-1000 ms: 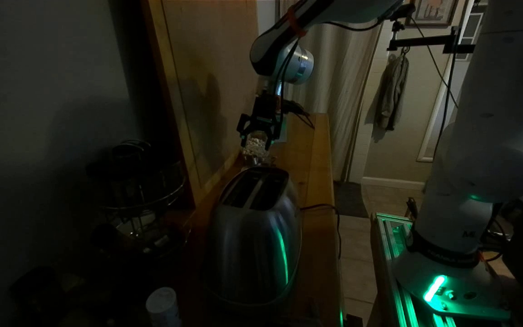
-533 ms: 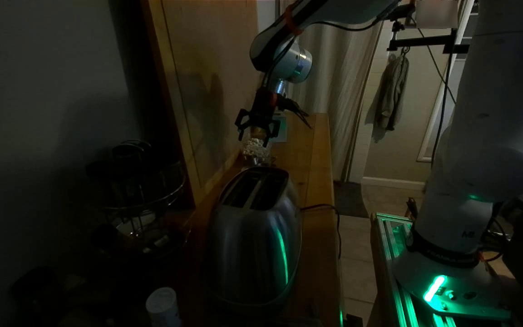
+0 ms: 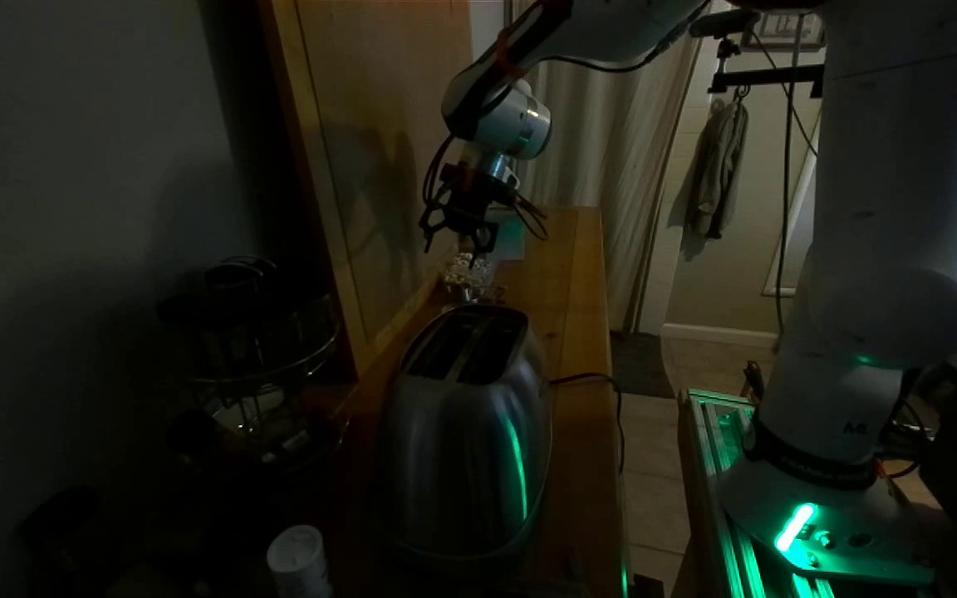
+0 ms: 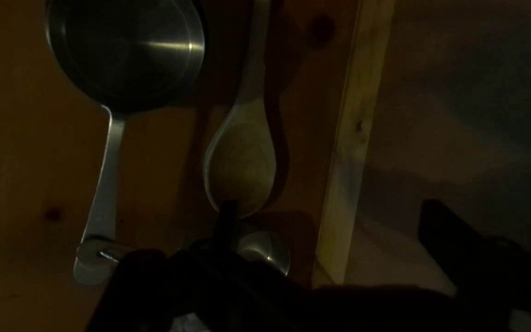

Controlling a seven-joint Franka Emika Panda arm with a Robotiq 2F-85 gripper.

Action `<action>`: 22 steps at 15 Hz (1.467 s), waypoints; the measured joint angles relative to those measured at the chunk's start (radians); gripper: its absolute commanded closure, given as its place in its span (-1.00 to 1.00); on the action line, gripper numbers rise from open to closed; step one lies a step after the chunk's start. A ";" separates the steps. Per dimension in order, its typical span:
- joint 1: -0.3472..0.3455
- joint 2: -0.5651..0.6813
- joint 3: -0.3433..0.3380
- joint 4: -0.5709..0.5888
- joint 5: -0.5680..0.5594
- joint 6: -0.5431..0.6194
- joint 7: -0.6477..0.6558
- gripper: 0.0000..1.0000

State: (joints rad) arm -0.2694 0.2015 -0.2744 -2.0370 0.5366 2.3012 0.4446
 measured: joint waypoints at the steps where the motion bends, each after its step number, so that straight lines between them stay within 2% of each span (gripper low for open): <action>1: 0.001 0.014 0.000 0.007 -0.007 0.016 0.030 -1.00; 5: 0.003 0.054 -0.004 0.016 -0.087 0.075 0.120 -0.96; 6: 0.003 0.062 -0.007 0.016 -0.111 0.085 0.134 -0.84; 7: 0.003 0.070 -0.010 0.016 -0.134 0.090 0.147 -0.65; 8: 0.003 0.076 -0.013 0.016 -0.151 0.092 0.157 -0.35; 10: 0.003 0.086 -0.018 0.017 -0.175 0.092 0.174 -0.03; 12: 0.004 0.092 -0.018 0.017 -0.188 0.092 0.190 0.21; 14: 0.006 0.096 -0.018 0.017 -0.190 0.092 0.200 0.26; 15: 0.006 0.097 -0.018 0.017 -0.190 0.092 0.205 0.41; 16: 0.007 0.098 -0.018 0.017 -0.190 0.092 0.210 0.37; 19: 0.009 0.100 -0.018 0.017 -0.195 0.090 0.236 -0.22; 20: 0.009 0.101 -0.018 0.017 -0.196 0.090 0.245 -0.33; 22: 0.011 0.101 -0.018 0.017 -0.196 0.087 0.263 -0.33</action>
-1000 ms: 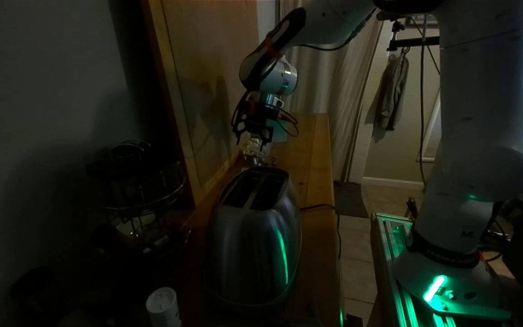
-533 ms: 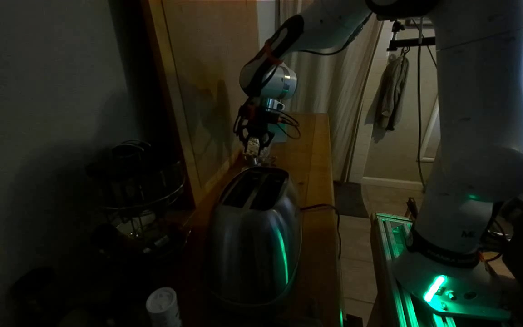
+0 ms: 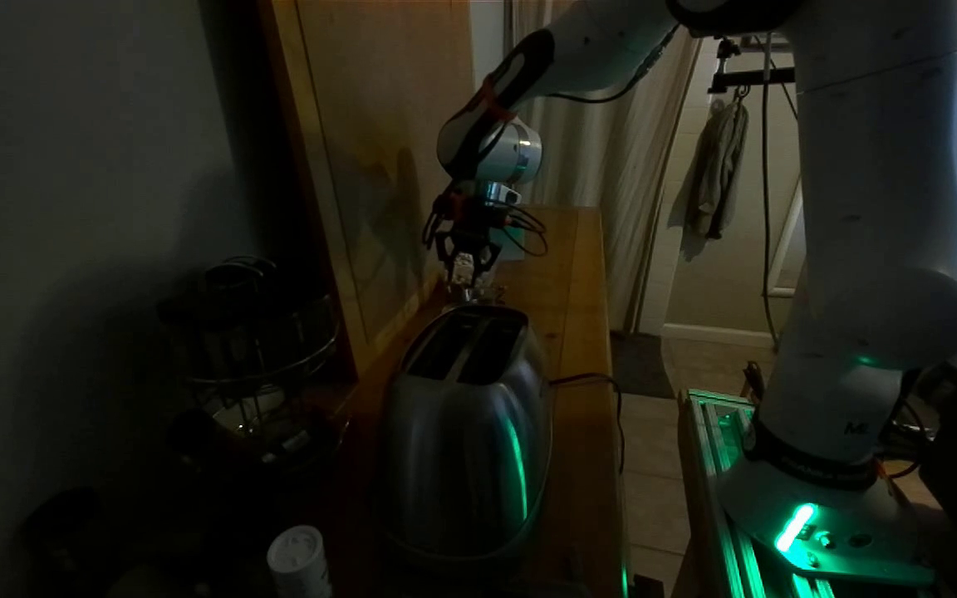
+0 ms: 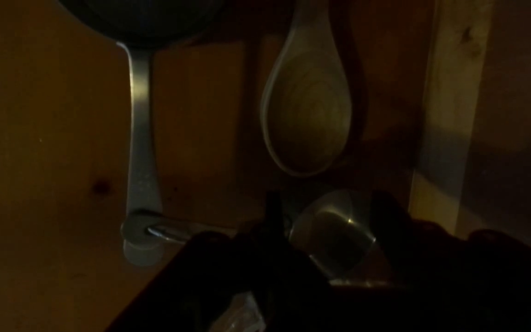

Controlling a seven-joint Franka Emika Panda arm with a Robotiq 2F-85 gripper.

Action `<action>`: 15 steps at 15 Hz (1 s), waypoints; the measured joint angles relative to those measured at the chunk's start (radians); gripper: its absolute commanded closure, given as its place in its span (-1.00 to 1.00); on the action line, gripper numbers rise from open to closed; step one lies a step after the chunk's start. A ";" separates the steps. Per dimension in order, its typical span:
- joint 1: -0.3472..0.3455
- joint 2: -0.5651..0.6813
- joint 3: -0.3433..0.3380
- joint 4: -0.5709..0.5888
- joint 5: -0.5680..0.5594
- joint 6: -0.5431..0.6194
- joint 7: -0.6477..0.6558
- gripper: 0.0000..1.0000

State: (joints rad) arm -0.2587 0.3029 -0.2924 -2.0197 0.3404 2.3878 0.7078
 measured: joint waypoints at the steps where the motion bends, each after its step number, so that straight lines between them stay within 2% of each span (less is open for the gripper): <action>1: 0.000 0.000 0.000 0.000 0.000 -0.001 0.007 -0.02; 2: 0.001 0.000 0.000 0.000 0.000 -0.002 0.012 0.17; 3: 0.001 0.000 0.000 0.000 0.000 -0.002 0.018 0.20; 6: 0.001 0.000 0.000 0.000 0.000 -0.008 0.040 0.65; 7: 0.002 0.000 0.000 0.000 0.000 -0.011 0.048 0.67; 8: 0.002 0.000 0.000 0.000 0.000 -0.015 0.055 0.24; 12: 0.002 0.000 0.000 0.000 0.000 -0.035 0.083 -0.25; 14: 0.002 0.000 0.000 0.000 0.000 -0.039 0.092 -0.38; 15: 0.002 0.000 0.000 0.000 0.000 -0.039 0.094 -0.53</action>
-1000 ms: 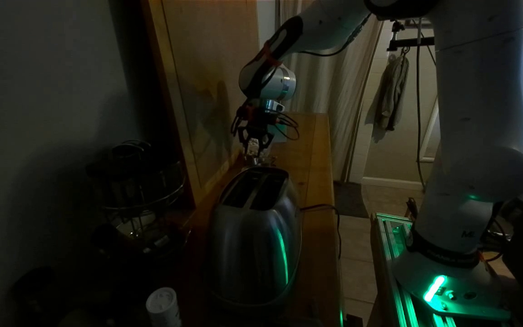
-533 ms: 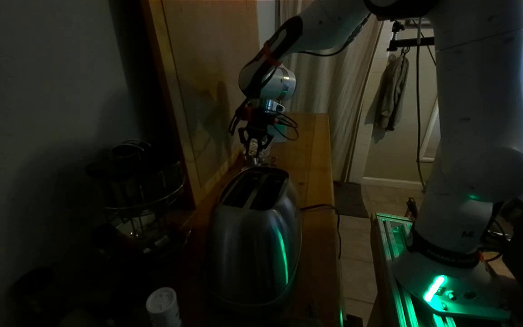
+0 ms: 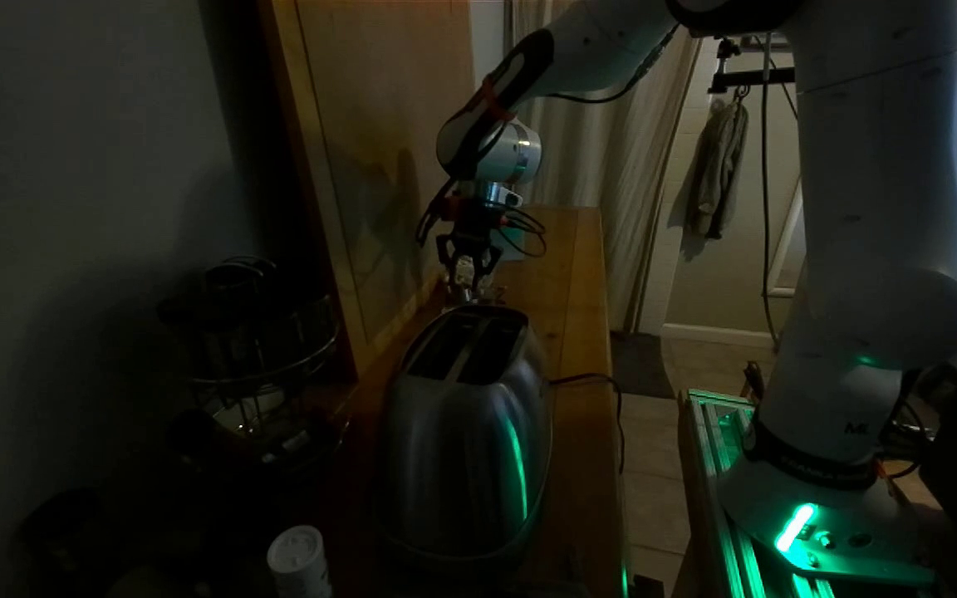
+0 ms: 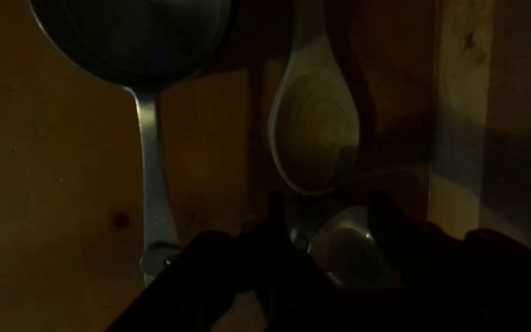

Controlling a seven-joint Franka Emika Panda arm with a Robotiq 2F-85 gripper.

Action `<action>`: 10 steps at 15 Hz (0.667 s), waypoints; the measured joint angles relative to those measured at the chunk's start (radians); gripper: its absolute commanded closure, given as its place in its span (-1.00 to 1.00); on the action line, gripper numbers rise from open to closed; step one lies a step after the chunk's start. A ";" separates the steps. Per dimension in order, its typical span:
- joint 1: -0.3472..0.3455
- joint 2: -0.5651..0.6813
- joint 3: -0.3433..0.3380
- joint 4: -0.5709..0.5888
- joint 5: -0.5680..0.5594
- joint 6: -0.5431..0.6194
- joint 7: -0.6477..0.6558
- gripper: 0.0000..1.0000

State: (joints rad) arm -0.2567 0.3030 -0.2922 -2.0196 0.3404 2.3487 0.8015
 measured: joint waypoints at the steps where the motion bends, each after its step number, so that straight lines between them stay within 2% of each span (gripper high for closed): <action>1: 0.000 0.000 0.000 0.000 0.000 0.000 0.001 -0.70; 2: 0.000 0.000 0.000 0.000 0.000 0.000 0.001 -0.83; 3: 0.000 0.000 0.000 0.001 -0.001 0.000 0.001 -0.85; 4: 0.001 0.000 0.000 0.003 -0.006 0.000 -0.003 -0.97; 10: 0.006 0.000 0.000 0.021 -0.142 0.000 -0.078 -1.00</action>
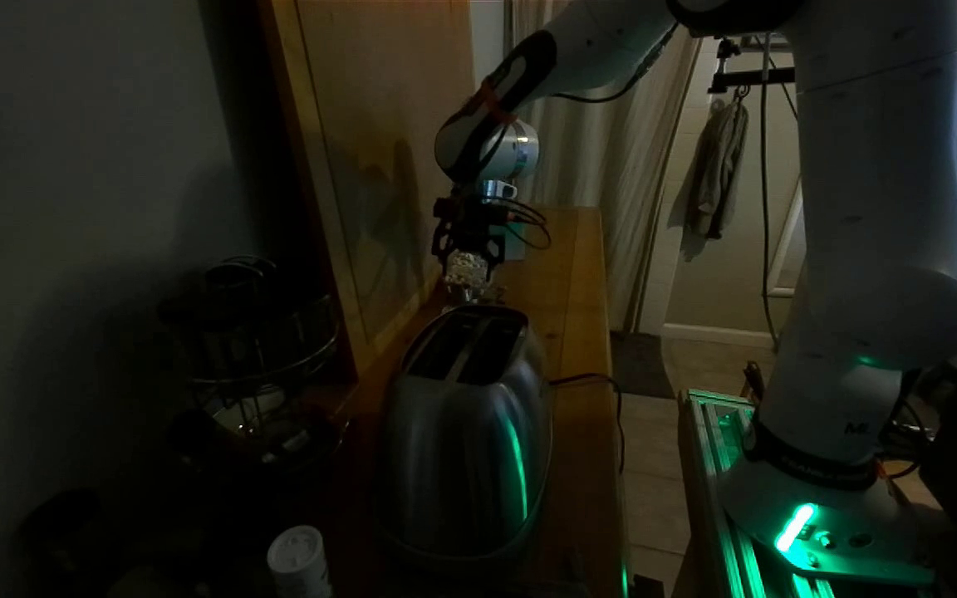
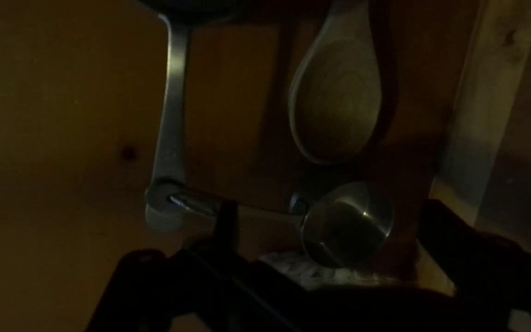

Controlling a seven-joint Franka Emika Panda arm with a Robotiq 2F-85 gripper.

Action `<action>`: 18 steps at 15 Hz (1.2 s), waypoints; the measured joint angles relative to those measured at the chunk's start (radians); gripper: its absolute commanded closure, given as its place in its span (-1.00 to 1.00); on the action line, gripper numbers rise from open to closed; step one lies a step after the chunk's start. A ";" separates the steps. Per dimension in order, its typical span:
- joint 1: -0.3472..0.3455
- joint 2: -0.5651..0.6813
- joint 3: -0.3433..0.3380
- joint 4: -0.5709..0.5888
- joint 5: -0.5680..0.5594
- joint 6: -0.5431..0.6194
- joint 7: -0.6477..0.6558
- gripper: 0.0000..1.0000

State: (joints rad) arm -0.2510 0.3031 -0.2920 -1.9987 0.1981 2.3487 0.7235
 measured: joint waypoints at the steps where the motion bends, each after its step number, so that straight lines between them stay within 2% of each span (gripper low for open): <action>1: 0.001 0.000 0.000 0.003 -0.031 -0.002 -0.025 -1.00; 4: 0.005 0.003 0.000 0.018 -0.104 -0.024 -0.119 -1.00; 11: 0.007 0.005 0.000 0.026 -0.125 -0.040 -0.197 -1.00; 18: 0.025 0.005 0.012 -0.018 -0.219 0.012 -0.449 -1.00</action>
State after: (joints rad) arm -0.2261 0.3081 -0.2800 -2.0166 -0.0210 2.3610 0.2742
